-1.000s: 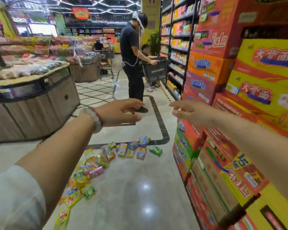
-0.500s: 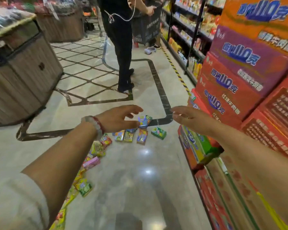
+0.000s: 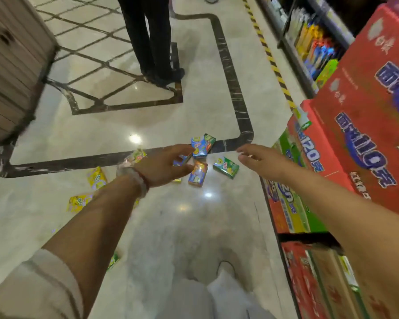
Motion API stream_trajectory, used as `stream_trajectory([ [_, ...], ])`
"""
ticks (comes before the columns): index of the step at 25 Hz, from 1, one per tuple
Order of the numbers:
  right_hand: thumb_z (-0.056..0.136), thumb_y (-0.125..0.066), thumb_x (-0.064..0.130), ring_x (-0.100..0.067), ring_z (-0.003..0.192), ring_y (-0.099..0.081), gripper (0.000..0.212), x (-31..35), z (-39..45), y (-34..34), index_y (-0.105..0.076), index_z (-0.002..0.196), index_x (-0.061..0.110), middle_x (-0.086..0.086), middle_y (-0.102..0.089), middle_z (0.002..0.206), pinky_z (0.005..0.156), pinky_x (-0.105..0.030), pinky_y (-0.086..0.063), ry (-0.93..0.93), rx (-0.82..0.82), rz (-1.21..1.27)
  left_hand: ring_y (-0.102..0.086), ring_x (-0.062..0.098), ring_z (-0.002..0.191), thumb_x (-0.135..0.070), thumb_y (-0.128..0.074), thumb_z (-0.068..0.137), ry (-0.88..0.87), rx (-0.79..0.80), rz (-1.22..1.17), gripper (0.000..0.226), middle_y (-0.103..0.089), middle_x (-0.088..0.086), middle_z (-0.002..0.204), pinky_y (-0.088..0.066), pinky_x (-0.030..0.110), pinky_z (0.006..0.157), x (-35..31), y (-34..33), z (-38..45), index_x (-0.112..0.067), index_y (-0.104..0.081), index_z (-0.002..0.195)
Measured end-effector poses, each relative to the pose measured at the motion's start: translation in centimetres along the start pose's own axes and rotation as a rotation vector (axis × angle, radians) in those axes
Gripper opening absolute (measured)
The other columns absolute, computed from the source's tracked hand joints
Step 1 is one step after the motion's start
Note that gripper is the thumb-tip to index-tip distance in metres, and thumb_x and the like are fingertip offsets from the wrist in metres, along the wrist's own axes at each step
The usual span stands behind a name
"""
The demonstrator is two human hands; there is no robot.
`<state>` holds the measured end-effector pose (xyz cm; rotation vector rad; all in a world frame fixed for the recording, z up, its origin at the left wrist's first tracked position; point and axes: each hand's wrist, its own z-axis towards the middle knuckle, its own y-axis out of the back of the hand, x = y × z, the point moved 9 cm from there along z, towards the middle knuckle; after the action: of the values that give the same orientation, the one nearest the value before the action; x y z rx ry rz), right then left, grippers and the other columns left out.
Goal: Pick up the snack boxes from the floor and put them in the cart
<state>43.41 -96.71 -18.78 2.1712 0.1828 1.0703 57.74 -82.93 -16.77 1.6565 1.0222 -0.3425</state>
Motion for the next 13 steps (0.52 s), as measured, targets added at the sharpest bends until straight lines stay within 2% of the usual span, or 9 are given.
stream_trajectory([
  [2,0.098,-0.047,0.031,-0.022,0.114,-0.053,0.037,-1.7,4.9,-0.6,-0.051,0.133,0.018,-0.006,-0.054,0.131,0.082,-0.023,-0.038,-0.052,0.026,0.018,-0.053,0.014,0.109,-0.02,-0.062,0.088,0.042,0.013,-0.014,0.048,-0.051,-0.005,0.129,-0.038,0.02,0.09,2.9,0.4,4.2,-0.02,-0.046,0.133],
  [6,0.098,-0.047,0.027,-0.016,0.099,-0.052,0.038,-5.0,14.9,-1.9,-0.051,0.134,0.014,-0.007,-0.055,0.129,0.068,-0.015,-0.03,-0.073,0.033,-0.019,-0.053,0.014,0.106,-0.013,-0.059,0.089,0.066,0.023,-0.005,0.045,-0.051,-0.004,0.123,-0.035,0.012,0.081,8.8,0.8,13.4,-0.014,-0.047,0.133],
  [10,0.098,-0.049,0.026,-0.012,0.094,-0.049,0.038,-11.9,25.9,-5.3,-0.051,0.133,0.013,-0.008,-0.057,0.127,0.066,-0.014,-0.03,-0.106,-0.022,0.008,-0.051,0.011,0.103,-0.026,-0.06,0.086,0.113,0.019,-0.052,0.048,-0.05,-0.007,0.118,-0.036,0.018,0.086,17.1,-3.0,22.8,-0.016,-0.049,0.131],
  [13,0.097,-0.05,0.027,-0.016,0.099,-0.052,0.037,-20.0,33.5,-10.5,-0.052,0.132,0.014,-0.007,-0.057,0.127,0.076,-0.017,-0.032,-0.148,-0.057,-0.004,-0.051,0.011,0.105,-0.032,-0.06,0.082,0.195,0.019,-0.088,0.053,-0.051,-0.005,0.119,-0.036,0.018,0.087,25.8,-10.2,29.4,-0.018,-0.048,0.132],
])
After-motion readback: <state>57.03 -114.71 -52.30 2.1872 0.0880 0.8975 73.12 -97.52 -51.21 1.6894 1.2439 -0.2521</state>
